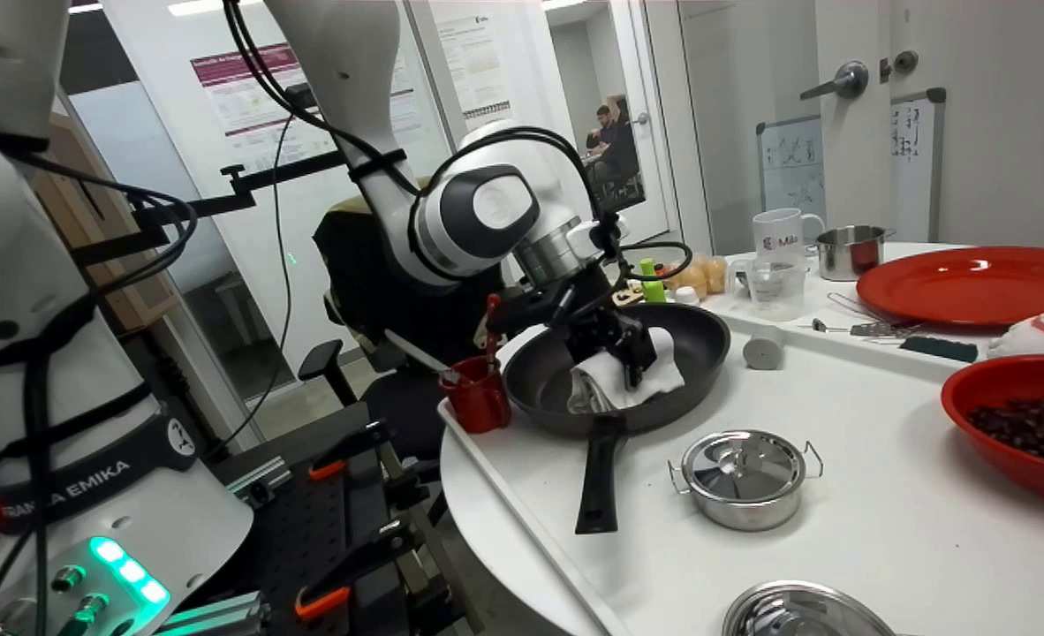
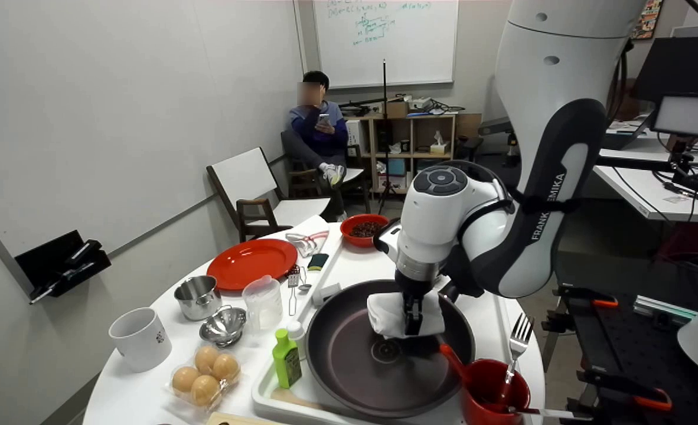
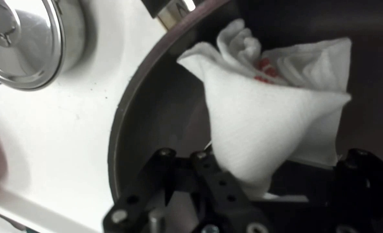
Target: Use the white cloth to wipe the pan
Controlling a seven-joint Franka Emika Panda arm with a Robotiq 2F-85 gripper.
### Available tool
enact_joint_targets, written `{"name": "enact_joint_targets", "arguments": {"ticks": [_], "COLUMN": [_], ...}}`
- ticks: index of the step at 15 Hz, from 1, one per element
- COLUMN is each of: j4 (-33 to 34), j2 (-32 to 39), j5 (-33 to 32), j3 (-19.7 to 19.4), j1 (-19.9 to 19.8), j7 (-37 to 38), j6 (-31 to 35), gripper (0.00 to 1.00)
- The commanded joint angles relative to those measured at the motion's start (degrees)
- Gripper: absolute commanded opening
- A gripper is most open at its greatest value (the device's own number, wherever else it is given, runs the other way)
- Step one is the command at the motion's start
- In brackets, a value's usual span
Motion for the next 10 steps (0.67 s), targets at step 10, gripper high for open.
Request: {"name": "enact_joint_targets", "arguments": {"ticks": [10], "j4": [0.74], "j2": [1.79], "j5": [3.46], "j3": [0.53], "j1": [4.87], "j7": [-0.8], "j6": [0.61], "gripper": [0.06]}}
